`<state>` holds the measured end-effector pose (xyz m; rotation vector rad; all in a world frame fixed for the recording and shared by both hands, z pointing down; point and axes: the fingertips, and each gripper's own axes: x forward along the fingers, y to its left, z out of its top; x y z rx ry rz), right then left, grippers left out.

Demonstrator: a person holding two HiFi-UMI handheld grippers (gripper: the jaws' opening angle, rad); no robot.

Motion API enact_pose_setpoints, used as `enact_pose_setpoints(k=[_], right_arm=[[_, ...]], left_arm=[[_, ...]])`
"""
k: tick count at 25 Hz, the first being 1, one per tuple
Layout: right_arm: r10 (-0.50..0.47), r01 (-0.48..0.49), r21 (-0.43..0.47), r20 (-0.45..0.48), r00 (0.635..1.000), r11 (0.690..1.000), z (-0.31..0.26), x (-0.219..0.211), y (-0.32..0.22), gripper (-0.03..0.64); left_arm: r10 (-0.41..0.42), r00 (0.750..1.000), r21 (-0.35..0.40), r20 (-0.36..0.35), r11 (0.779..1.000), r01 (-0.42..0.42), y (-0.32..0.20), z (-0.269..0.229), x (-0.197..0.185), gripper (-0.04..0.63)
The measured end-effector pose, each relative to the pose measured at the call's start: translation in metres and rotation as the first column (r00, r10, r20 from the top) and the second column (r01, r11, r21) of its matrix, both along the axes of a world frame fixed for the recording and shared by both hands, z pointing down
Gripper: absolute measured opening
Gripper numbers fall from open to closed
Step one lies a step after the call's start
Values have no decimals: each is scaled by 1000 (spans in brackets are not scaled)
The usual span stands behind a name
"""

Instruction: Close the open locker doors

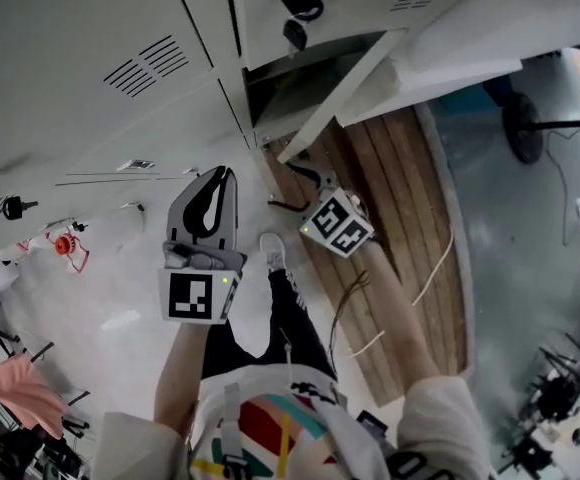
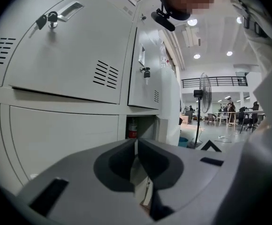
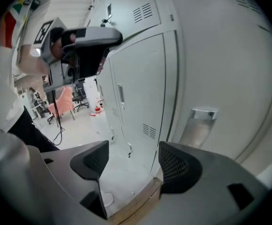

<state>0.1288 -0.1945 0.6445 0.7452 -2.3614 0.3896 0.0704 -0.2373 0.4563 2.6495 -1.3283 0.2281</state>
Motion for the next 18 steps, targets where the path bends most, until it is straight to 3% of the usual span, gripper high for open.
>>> enact_pose_setpoints(k=[10,18], right_arm=[[133,-130,87,-34,991,988,-2,-2,-49,333],[134,-126,122,-53,990,984,-5,-9,-75,333]], left_arm=[[-77,997,-20,7,997,77,-5,7,-58,8],[-86,996,-38,13,996,86,-3,14,-71,8]])
